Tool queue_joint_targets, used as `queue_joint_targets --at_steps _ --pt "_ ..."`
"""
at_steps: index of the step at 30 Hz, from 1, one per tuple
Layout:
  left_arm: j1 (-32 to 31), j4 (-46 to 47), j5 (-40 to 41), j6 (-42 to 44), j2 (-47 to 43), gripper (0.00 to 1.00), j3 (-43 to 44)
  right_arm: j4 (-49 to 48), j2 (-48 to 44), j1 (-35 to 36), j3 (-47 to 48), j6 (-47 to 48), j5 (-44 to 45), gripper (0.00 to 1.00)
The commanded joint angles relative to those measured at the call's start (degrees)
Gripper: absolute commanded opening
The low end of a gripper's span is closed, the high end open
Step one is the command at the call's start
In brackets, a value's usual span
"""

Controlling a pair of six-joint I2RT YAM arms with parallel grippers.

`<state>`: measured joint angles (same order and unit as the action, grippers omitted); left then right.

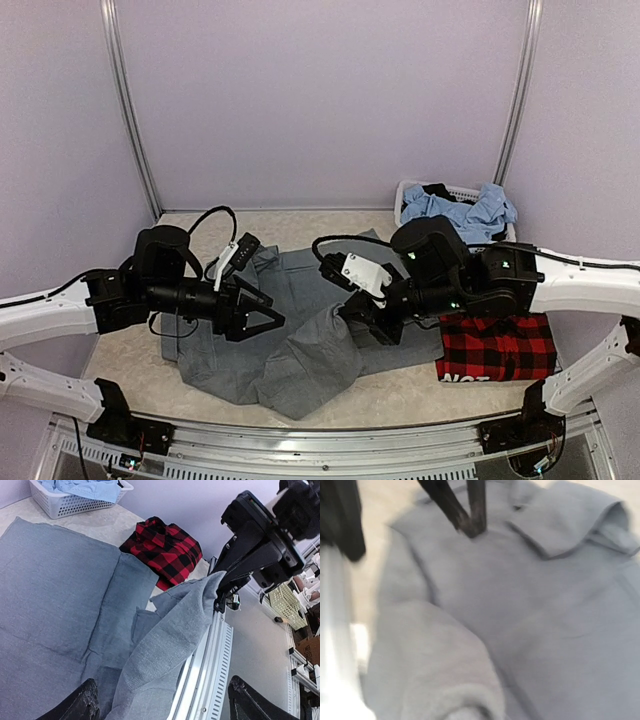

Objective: Fold and stack the long sleeve shirts
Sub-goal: Pass from the left arm to the right, then place the sleeve at the center of the board.

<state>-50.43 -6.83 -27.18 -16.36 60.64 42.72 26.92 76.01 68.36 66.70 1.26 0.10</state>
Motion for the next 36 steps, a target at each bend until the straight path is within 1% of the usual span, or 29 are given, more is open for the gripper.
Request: queue_joint_targets --at_steps 1,3,5,9,12,14,16,19,23,25,30,33,36 --pt "3.44 5.85 -4.3 -1.79 0.78 0.85 -0.7 -7.47 -1.81 -0.38 -4.91 17.77 10.14 0.0" --pt "4.16 7.17 -5.43 -2.04 1.01 0.86 -1.32 -15.07 -3.29 -0.33 -8.7 23.58 8.86 0.0" --pt "4.57 8.75 -5.73 -2.42 1.5 0.86 -1.77 -20.34 -3.98 -0.33 -11.62 28.19 8.94 0.0" --pt "6.59 11.51 -7.47 -4.56 3.07 0.86 -3.03 -29.55 -4.23 -0.92 -15.02 36.08 7.87 0.0" --pt "8.57 16.28 -10.7 -7.65 4.71 0.86 -3.92 -35.49 -3.84 -1.92 -17.54 43.25 5.06 0.0" --pt "8.94 17.61 -11.82 -8.81 6.36 0.86 -3.58 -39.59 -3.56 -2.38 -19.2 46.37 4.37 0.0" --pt "9.03 17.83 -12.52 -9.39 7.88 0.86 -2.81 -40.64 -3.42 -3.67 -19.48 46.64 0.78 0.0" --pt "9.35 18.64 -13.85 -10.49 10.73 0.86 -2.16 -40.53 -3.85 -5.56 -19.73 44.83 -4.74 0.0" --pt "9.32 20.64 -15.51 -10.65 15.37 0.83 -2.48 -38.14 -4.89 -5.6 -20.86 41.16 -5.94 0.0" --pt "9.24 21.58 -15.37 -10.91 17.42 0.81 -2.95 -37.83 -5.75 -5.61 -23.29 38.63 -6.53 0.0" --pt "8.2 22.94 -15.46 -11.89 22.56 0.71 -3.94 -38.18 -7.95 -5.54 -30.04 28.58 -7.55 0.0" --pt "7.48 22.77 -14.84 -11.81 23.95 0.71 -3.89 -37.99 -9.06 -5.12 -33.52 19.94 -7.11 0.0" --pt "6.68 21.39 -14.16 -11.3 24.38 0.71 -3.02 -36.91 -10.39 -3.61 -36.39 11.86 -4.13 0.0"
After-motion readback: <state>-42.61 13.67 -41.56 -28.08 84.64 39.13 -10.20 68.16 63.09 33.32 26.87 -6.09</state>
